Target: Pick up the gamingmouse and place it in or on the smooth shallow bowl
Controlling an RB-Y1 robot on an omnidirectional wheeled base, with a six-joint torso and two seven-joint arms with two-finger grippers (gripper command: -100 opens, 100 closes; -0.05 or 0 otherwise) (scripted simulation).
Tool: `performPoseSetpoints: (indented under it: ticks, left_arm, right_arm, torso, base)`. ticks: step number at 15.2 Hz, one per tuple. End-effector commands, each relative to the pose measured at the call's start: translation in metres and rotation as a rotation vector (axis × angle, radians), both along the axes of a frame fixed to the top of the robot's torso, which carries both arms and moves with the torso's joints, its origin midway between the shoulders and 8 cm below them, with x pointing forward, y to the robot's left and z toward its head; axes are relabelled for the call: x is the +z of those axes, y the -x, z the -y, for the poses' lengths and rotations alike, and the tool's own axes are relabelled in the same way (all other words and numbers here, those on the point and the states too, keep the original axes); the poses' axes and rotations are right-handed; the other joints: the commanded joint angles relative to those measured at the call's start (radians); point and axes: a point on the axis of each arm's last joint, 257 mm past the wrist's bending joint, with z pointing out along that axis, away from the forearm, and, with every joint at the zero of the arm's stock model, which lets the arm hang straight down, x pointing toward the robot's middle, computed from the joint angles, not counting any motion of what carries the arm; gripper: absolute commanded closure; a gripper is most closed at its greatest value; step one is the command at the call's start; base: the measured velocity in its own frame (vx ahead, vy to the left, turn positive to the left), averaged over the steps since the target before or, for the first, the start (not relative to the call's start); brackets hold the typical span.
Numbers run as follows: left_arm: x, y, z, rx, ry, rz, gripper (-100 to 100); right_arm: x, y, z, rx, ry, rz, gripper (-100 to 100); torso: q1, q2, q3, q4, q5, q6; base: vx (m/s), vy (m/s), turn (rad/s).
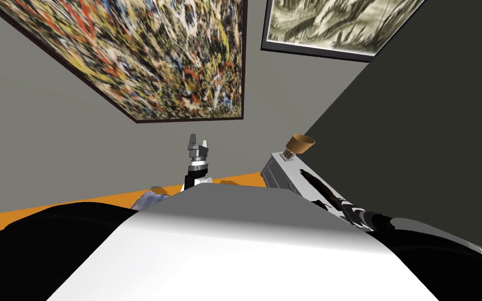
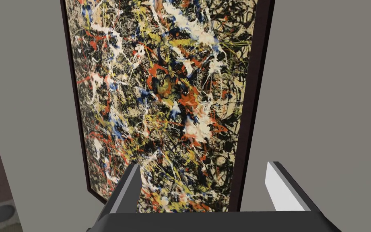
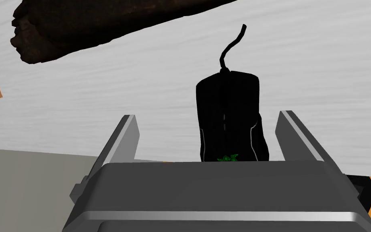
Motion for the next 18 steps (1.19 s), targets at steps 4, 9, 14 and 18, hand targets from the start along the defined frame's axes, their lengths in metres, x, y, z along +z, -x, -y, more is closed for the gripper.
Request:
performPoseSetpoints:
  ticks: [4,9,14,18]
  left_arm:
    - [0.000,0.000,0.000,0.000,0.000,0.000,0]
    - [0.000,0.000,0.000,0.000,0.000,0.000,0]
    - [0.000,0.000,0.000,0.000,0.000,0.000,0]
    - [0.000,0.000,0.000,0.000,0.000,0.000,0]
  right_arm:
    - [-0.038,0.022,-0.032,-0.002,-0.057,-0.009,-100]
    - [-0.066,0.038,-0.065,-0.006,-0.111,-0.012,-100]
    - [-0.070,0.043,-0.063,-0.017,-0.095,-0.010,-100]
    - [-0.050,0.040,-0.049,-0.014,-0.096,-0.023,100]
  torso:
    - [-0.012,0.000,0.000,0.000,-0.003,0.000]
    - [-0.015,0.001,0.000,0.000,-0.004,0.000]
    - [-0.006,0.003,0.002,0.001,-0.002,0.000]
    - [-0.003,0.005,0.003,0.001,-0.001,0.000]
  base:
    - [0.063,-0.148,-0.073]
    - [0.068,-0.172,-0.080]
    - [0.023,-0.045,0.044]
    - [-0.004,0.001,-0.096]
